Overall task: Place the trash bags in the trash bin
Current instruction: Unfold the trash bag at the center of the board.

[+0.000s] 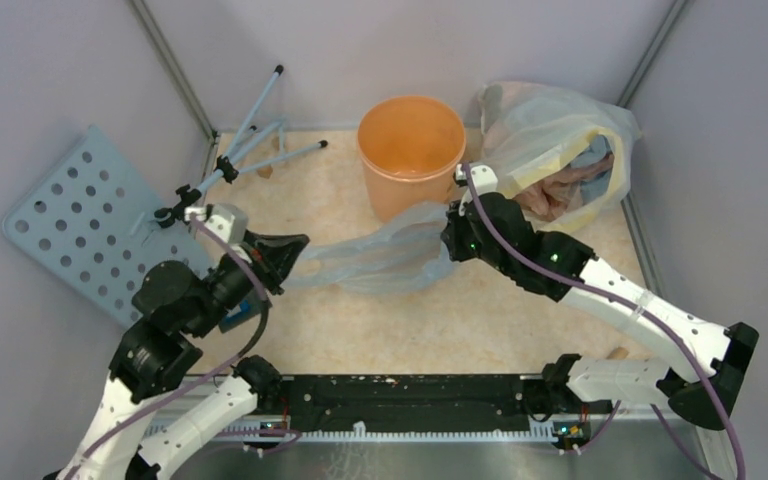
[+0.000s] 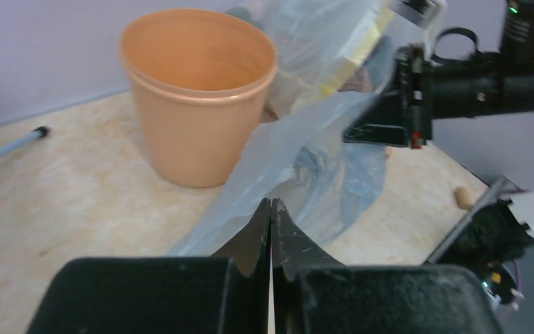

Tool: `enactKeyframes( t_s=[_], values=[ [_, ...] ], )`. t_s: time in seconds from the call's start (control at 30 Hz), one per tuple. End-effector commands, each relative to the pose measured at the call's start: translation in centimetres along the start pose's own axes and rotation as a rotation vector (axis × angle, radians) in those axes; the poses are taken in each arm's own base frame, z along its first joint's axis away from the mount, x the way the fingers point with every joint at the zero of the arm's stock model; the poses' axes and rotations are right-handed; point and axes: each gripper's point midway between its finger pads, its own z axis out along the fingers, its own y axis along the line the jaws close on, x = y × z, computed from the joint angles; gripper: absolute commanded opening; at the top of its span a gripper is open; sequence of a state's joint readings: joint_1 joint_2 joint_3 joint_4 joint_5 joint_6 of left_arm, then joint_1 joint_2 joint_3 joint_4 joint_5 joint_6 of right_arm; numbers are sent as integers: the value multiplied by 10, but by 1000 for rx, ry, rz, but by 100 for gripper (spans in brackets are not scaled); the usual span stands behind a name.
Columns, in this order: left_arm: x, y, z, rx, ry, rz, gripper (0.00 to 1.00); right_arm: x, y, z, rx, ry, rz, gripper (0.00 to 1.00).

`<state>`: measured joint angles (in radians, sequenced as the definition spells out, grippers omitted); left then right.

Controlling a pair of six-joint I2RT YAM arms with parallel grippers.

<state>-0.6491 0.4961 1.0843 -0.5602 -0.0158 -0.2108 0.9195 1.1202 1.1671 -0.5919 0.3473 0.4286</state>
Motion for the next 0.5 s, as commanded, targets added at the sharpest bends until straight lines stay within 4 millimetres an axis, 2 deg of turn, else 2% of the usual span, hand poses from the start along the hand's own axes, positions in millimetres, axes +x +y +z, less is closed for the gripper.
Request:
enactKeyframes(
  t_s=[0.0,0.13,0.2,0.3,0.47],
  values=[
    [22,-49,35,302,76,42,0,-20,12,-1,-41,-25,-6,0],
    [59,-58,65,380,129,-1,0,-19,17,1,-59,-9,-12,0],
    [67,-62,75,425,87,0,0,-18,18,2,-63,-4,-13,0],
    [80,-66,84,468,26,40,0,-17,19,1,-68,4,-17,0],
    [100,-80,91,497,-63,225,0,-18,21,-2,-80,22,-27,0]
  ],
)
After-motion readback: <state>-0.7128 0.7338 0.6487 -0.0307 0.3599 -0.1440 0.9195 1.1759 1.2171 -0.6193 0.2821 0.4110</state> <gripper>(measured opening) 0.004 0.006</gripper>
